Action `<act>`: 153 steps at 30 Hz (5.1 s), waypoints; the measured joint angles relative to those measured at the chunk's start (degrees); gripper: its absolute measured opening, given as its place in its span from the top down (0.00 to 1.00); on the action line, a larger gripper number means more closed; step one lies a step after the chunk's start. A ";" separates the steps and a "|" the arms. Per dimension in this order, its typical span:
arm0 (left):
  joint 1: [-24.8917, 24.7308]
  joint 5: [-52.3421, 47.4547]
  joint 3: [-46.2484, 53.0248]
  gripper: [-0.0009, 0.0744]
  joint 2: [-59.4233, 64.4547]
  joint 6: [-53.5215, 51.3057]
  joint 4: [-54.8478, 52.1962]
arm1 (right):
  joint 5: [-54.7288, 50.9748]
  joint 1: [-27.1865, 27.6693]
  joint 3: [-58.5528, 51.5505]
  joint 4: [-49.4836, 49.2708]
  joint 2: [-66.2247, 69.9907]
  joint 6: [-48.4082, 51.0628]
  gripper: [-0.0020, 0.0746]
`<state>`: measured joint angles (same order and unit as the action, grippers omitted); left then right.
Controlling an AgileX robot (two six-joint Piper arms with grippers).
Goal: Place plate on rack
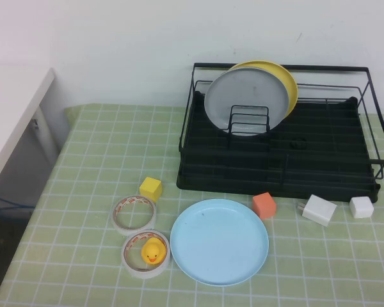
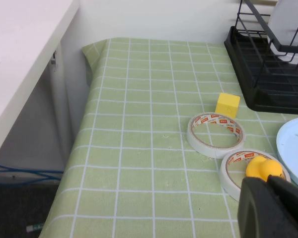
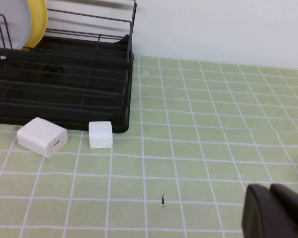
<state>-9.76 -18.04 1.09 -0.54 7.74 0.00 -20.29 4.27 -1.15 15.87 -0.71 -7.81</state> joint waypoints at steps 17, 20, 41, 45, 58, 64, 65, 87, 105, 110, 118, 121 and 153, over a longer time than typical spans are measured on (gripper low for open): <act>0.00 0.00 0.00 0.99 0.00 0.00 0.00 | 0.00 0.00 0.00 0.00 0.00 0.00 0.96; 0.00 0.00 0.00 0.99 0.00 0.00 0.00 | 0.00 0.00 0.00 0.00 0.00 0.00 0.96; 0.00 0.00 0.00 0.99 0.00 0.00 0.00 | 0.00 0.00 0.00 0.00 0.00 0.21 0.96; 0.00 0.00 0.00 0.99 0.00 0.00 0.00 | 0.00 0.00 0.00 -0.87 0.00 0.21 0.96; 0.00 9.61 0.11 0.99 0.00 23.95 52.03 | 1.15 0.00 -0.13 -31.05 0.00 -2.62 0.96; 0.00 13.73 0.11 0.99 0.00 25.03 59.14 | 4.31 0.00 -0.36 -45.17 0.00 -4.35 0.96; 0.00 14.43 0.11 0.99 0.00 25.13 59.40 | 5.30 0.00 -0.36 -45.73 0.00 -4.35 0.96; 0.00 11.32 -9.02 0.99 6.85 -5.97 58.41 | 5.20 0.00 -0.36 -45.85 0.00 2.35 0.96; 0.00 -19.10 -46.09 0.73 67.18 -20.71 24.61 | 5.20 0.00 -0.36 -45.85 5.59 2.92 0.96; -1.92 -23.40 -55.41 0.45 80.92 -21.25 23.32 | 5.20 0.00 -0.36 -45.85 5.68 2.92 0.96; -11.78 -22.12 -68.51 0.40 98.94 -20.61 21.57 | 5.20 0.00 -0.36 -45.85 5.68 2.94 0.96; -13.81 -21.55 -73.33 0.40 105.77 -19.98 20.95 | 5.20 0.00 -0.36 -45.85 5.68 2.94 0.96; -14.78 -13.81 -86.82 0.53 133.86 -19.63 28.23 | 5.20 0.00 -0.36 -44.84 5.68 3.04 0.96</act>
<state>-24.54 -31.86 -85.73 133.32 -11.90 28.23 -15.09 4.27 -1.51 -28.97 4.97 -4.77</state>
